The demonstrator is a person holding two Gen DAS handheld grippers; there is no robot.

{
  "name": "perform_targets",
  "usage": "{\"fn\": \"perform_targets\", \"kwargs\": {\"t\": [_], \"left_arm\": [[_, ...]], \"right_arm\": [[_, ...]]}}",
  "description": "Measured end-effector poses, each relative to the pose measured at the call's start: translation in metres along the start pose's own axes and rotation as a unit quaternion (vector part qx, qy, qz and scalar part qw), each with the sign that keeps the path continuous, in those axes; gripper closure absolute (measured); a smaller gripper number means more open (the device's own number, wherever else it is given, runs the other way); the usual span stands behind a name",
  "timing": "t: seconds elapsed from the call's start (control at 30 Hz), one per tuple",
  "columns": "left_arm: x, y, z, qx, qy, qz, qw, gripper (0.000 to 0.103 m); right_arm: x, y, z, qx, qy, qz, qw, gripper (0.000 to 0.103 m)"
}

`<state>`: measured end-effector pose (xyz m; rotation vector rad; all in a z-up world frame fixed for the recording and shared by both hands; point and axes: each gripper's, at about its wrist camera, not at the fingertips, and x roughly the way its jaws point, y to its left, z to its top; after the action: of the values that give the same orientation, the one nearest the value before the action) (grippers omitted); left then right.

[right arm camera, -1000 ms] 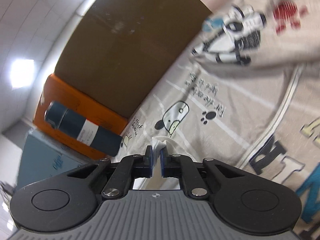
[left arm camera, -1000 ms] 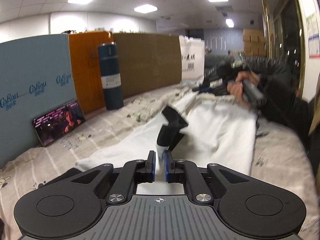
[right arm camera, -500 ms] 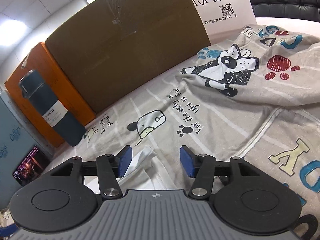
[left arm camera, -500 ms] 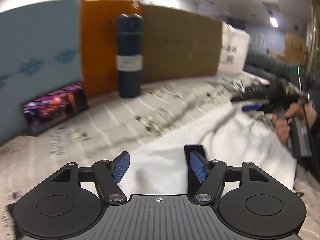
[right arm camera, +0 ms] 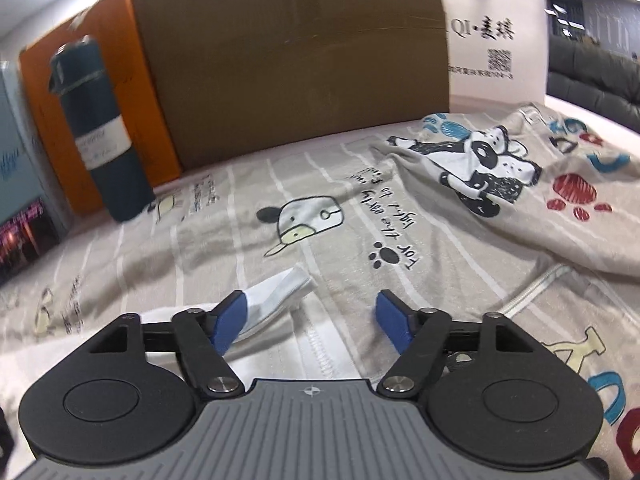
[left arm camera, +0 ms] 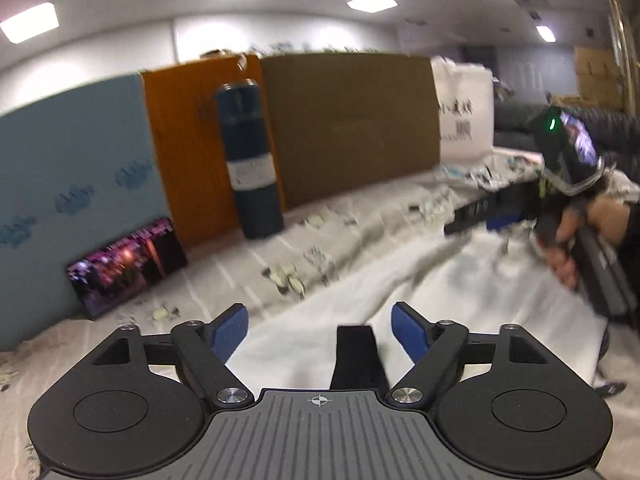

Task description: Fold clothes

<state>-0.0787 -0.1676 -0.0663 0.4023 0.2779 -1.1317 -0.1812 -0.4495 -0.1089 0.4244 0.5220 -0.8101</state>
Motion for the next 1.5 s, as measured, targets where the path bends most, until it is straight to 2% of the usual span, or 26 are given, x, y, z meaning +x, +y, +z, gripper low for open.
{"fn": "perform_targets", "kwargs": {"t": [0.1,0.23,0.3,0.37,0.5,0.6,0.7,0.77,0.87,0.97,1.13,1.23,1.27,1.4,1.47,1.5], "left_arm": [[-0.009,-0.019,0.001,0.026,-0.011,0.012,0.9995,0.016],[-0.023,-0.048,-0.001,0.058,-0.023,0.019,0.9979,0.012],[-0.030,-0.063,-0.004,0.078,-0.029,0.019,0.9964,0.012],[-0.036,-0.077,-0.006,0.097,-0.035,0.017,0.9945,0.011],[-0.040,-0.100,-0.009,0.126,-0.035,-0.004,0.9914,0.011],[-0.036,-0.117,-0.012,0.149,-0.028,-0.029,0.9881,0.009],[-0.026,-0.132,-0.018,0.184,-0.012,-0.028,0.9824,0.009],[-0.021,-0.139,-0.021,0.208,0.000,-0.023,0.9779,0.009],[-0.022,-0.146,-0.024,0.227,0.005,-0.033,0.9732,0.009],[-0.021,-0.152,-0.023,0.231,0.006,-0.051,0.9716,0.009],[-0.004,-0.168,-0.014,0.245,-0.002,-0.052,0.9681,0.009],[0.012,-0.184,-0.006,0.256,-0.013,-0.059,0.9647,0.009],[0.017,-0.189,-0.003,0.259,-0.015,-0.062,0.9637,0.009],[0.040,-0.200,0.012,0.258,-0.023,-0.075,0.9630,0.009],[0.048,-0.202,0.016,0.256,-0.026,-0.077,0.9632,0.013],[0.050,-0.203,0.017,0.256,-0.024,-0.079,0.9631,0.024]], "right_arm": [[0.002,0.006,-0.001,-0.020,0.006,-0.003,1.000,0.019],[0.002,0.002,0.001,-0.010,0.007,0.012,1.000,0.017],[-0.003,-0.007,0.006,0.013,0.005,0.040,0.999,0.017],[-0.013,-0.018,0.013,0.028,-0.007,0.089,0.996,0.017],[-0.020,-0.036,0.027,0.000,-0.020,0.187,0.982,0.011],[-0.013,-0.051,0.032,-0.007,-0.010,0.238,0.971,0.011],[0.004,-0.062,0.036,0.012,0.013,0.272,0.962,0.011],[0.015,-0.067,0.038,0.026,0.026,0.284,0.958,0.011],[0.029,-0.073,0.040,0.055,0.045,0.299,0.951,0.011],[0.042,-0.075,0.039,0.080,0.060,0.314,0.944,0.015],[0.046,-0.072,0.037,0.073,0.066,0.317,0.943,0.027],[0.046,-0.071,0.035,0.063,0.068,0.310,0.946,0.039],[0.045,-0.071,0.034,0.057,0.068,0.308,0.947,0.047],[0.039,-0.069,0.029,0.022,0.064,0.292,0.954,0.065],[0.032,-0.063,0.026,-0.010,0.056,0.278,0.959,0.068],[0.029,-0.060,0.025,-0.026,0.052,0.275,0.960,0.068]]}}
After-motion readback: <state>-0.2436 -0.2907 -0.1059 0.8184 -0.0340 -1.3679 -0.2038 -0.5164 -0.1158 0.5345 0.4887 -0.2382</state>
